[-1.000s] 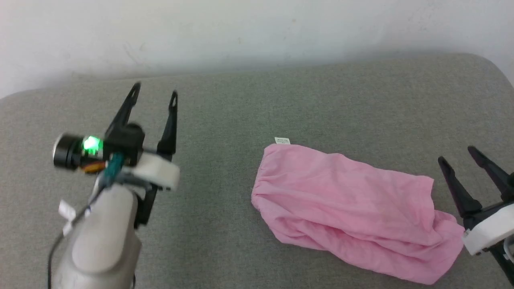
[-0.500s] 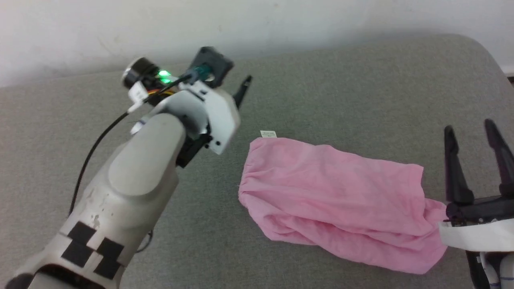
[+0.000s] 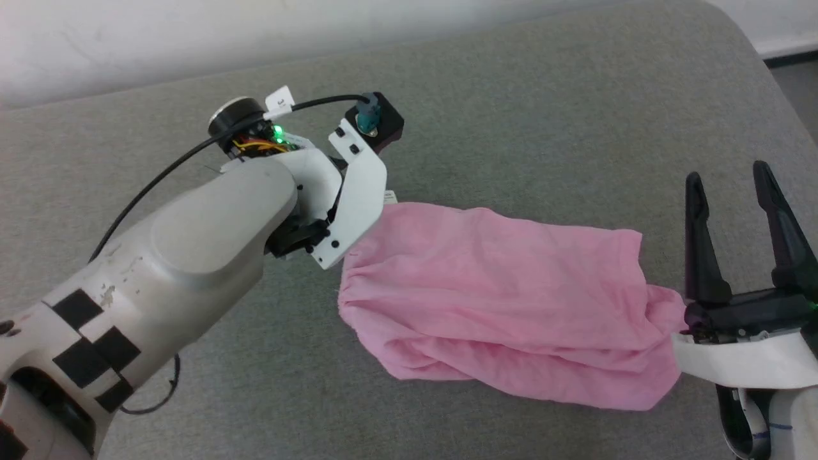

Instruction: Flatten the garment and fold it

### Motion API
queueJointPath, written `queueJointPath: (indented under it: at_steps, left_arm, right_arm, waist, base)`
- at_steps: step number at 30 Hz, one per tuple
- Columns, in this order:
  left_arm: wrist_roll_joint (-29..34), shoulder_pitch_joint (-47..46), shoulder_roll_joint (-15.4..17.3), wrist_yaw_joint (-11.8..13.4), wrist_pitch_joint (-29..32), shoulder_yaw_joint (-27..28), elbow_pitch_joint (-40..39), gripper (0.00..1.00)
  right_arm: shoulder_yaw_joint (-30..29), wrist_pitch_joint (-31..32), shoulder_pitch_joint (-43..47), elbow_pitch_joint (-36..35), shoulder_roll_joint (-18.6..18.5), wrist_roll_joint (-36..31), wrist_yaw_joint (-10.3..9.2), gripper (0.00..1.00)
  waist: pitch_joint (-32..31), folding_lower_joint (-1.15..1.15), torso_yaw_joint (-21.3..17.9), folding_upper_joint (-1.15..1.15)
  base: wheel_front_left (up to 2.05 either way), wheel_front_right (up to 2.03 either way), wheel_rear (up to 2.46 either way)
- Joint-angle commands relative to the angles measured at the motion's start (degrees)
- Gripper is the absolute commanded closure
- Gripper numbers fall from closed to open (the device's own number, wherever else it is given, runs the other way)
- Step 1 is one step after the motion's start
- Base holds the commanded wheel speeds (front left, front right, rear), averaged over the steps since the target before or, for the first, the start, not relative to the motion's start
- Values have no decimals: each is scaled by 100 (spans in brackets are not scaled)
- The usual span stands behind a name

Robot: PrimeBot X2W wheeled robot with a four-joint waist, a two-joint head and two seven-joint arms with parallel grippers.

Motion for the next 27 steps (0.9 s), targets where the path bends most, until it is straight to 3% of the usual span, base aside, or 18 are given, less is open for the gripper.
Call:
queueJointPath:
  at_steps: [1, 13, 15, 17, 22, 27]
  left_arm:
    - [-95, -164, 46, -36, 64, -154, -16, 0]
    - [437, 387, 412, -36, 1190, -332, -214, 0]
    - [373, 444, 452, -36, 1189, -333, -252, 100]
    - [328, 454, 459, -36, 1162, -333, -261, 100]
    - [131, 247, 427, -36, 400, -333, -129, 100]
    - [32, 207, 434, -36, -195, -334, 33, 100]
  right_arm:
    - [52, -25, -142, 37, 46, -29, -6, 0]
    - [205, -26, -394, 281, 143, -63, -6, 0]
    - [195, -26, -416, 315, 142, -85, -6, 0]
    - [196, -26, -440, 324, 117, -104, -6, 0]
    - [133, -26, -696, 410, -423, -233, -6, 0]
    - [553, 89, -948, 879, -1462, -138, -6, 0]
  waist:
    - [295, -1, -294, 0]
    - [672, -1, -638, 0]
    - [658, -1, -600, 0]
    - [640, -1, -568, 0]
    - [384, -1, -267, 0]
    - [121, -1, 11, 0]
  base:
    - [0, 0, 0]
    - [0, 0, 0]
    - [0, 0, 0]
    - [0, 0, 0]
    - [0, 0, 0]
    - [0, 0, 0]
